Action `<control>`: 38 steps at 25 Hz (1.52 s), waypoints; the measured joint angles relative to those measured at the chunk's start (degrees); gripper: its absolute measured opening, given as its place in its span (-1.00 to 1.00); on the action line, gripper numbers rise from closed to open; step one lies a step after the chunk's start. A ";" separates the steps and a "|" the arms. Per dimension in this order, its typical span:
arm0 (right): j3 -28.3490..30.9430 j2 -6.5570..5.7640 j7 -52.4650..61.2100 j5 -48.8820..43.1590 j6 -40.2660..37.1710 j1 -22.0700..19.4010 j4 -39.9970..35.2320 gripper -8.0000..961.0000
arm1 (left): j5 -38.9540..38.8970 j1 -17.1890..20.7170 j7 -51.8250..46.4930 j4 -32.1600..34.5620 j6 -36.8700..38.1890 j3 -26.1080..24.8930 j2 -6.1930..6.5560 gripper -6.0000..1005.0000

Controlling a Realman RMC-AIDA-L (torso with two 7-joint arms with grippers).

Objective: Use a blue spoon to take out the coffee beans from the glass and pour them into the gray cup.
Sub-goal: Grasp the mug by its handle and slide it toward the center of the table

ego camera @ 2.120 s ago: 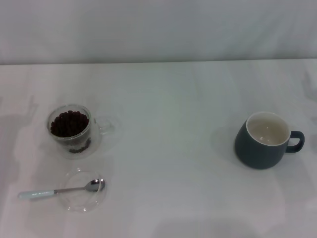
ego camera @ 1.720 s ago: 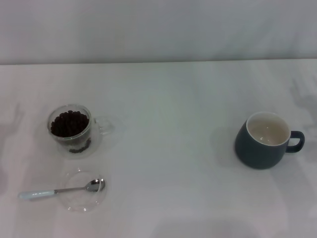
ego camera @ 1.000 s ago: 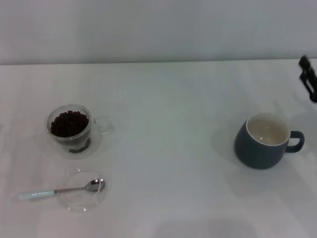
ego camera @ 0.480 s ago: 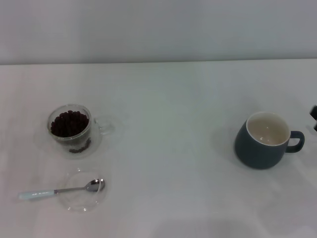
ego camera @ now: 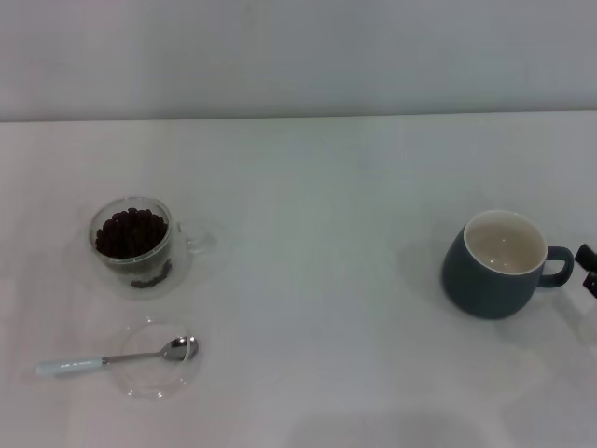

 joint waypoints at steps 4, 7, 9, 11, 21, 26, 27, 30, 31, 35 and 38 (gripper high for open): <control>-1.02 0.38 0.69 0.00 0.13 -0.39 0.35 0.26 | -0.01 -0.03 0.00 0.03 -0.56 -0.04 0.00 0.74; -1.08 0.70 0.75 0.00 0.85 -0.65 0.40 0.26 | -0.01 -0.08 0.00 0.07 -0.71 -0.04 0.00 0.74; -1.12 1.01 0.74 0.00 1.62 -0.67 0.41 0.26 | -0.02 -0.09 0.00 0.35 -0.73 -0.03 0.00 0.74; -1.24 1.37 0.49 0.01 3.28 -0.51 0.38 0.26 | -0.02 -0.17 0.00 0.66 -0.78 -0.03 0.00 0.74; -1.98 1.72 -0.23 -0.66 11.85 0.67 -2.50 0.27 | -0.02 -0.56 -0.06 0.74 -1.11 -0.03 -0.09 0.74; -1.49 1.77 -0.64 -0.38 12.94 0.62 -3.18 0.27 | -0.02 -0.22 -0.07 0.70 -1.20 -0.03 -0.08 0.74; -1.42 1.77 -0.71 -0.34 13.20 0.66 -3.35 0.27 | -0.03 -0.15 -0.08 0.57 -1.42 -0.03 -0.03 0.74; -1.25 1.78 -1.42 -0.04 13.57 0.75 -4.00 0.27 | -0.06 0.04 -0.09 0.55 -1.65 -0.03 -0.01 0.74; -1.23 1.81 -1.71 0.23 13.60 0.75 -4.20 0.27 | -0.07 0.16 -0.08 0.59 -1.79 -0.03 -0.01 0.74; -1.16 1.88 -2.87 2.52 14.55 0.63 -4.77 0.27 | -0.09 0.35 -0.09 0.61 -1.92 -0.03 -0.06 0.74; -1.13 1.91 -3.49 3.33 15.63 0.64 -5.41 0.27 | -0.11 0.36 -0.14 0.57 -1.92 -0.03 -0.08 0.74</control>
